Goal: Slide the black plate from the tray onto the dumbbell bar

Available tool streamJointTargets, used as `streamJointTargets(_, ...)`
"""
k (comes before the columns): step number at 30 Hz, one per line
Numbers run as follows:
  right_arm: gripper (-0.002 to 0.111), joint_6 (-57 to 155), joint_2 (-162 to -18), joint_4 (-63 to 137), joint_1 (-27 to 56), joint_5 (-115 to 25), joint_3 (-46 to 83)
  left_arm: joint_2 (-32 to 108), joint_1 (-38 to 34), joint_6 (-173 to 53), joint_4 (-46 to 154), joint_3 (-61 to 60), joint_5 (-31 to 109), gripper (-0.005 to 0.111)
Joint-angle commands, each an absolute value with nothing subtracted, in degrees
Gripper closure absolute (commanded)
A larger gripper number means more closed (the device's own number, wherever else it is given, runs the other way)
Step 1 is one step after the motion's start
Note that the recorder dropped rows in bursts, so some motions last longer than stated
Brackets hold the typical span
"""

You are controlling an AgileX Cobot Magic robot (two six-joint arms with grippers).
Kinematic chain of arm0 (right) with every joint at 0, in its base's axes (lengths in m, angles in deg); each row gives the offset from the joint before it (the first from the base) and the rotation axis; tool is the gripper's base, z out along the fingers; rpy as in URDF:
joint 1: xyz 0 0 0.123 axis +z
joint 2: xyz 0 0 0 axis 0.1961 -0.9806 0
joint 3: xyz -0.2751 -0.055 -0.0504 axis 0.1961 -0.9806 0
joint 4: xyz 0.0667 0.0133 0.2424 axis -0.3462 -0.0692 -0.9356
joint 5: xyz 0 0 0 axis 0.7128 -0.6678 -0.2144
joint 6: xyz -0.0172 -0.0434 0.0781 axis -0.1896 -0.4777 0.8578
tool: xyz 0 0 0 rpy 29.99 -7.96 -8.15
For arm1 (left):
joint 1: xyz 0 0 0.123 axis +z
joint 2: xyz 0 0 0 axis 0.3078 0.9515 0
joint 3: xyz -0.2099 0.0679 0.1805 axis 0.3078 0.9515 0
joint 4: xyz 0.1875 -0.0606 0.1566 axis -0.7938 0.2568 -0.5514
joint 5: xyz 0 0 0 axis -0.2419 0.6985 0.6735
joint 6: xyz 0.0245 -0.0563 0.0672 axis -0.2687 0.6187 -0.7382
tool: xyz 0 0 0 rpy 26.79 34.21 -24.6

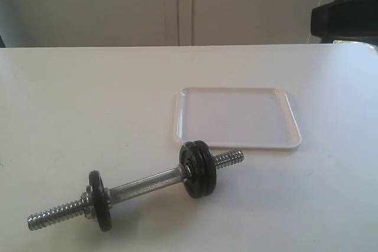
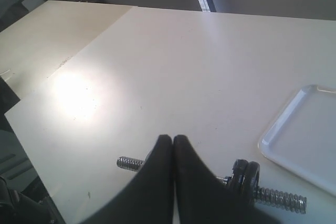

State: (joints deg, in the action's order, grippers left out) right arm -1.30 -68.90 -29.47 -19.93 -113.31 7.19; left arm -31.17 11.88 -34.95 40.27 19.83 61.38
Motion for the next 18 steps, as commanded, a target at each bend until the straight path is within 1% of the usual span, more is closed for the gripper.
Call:
streamJointTargets(1, 0.108, -1.98, -68.73, -29.88, -19.76, -112.79, 6.93, -31.51, 12.1, -45.81, 49.12, 30.1, 51.03, 0.107)
streamJointTargets(6, 0.108, -1.98, -68.73, -29.88, -19.76, -112.94, 6.93, -31.51, 12.1, -47.08, 49.4, 39.86, 50.44, 0.107)
streamJointTargets(10, 0.108, -1.98, -68.73, -29.88, -19.76, -112.84, 6.93, -31.51, 11.98, -49.69, 50.96, 44.98, 50.33, 0.107)
streamJointTargets(18, 0.108, -1.98, -68.73, -29.88, -19.76, -112.84, 6.93, -31.51, 11.5, -50.44, 52.05, 54.6, 41.82, 0.107)
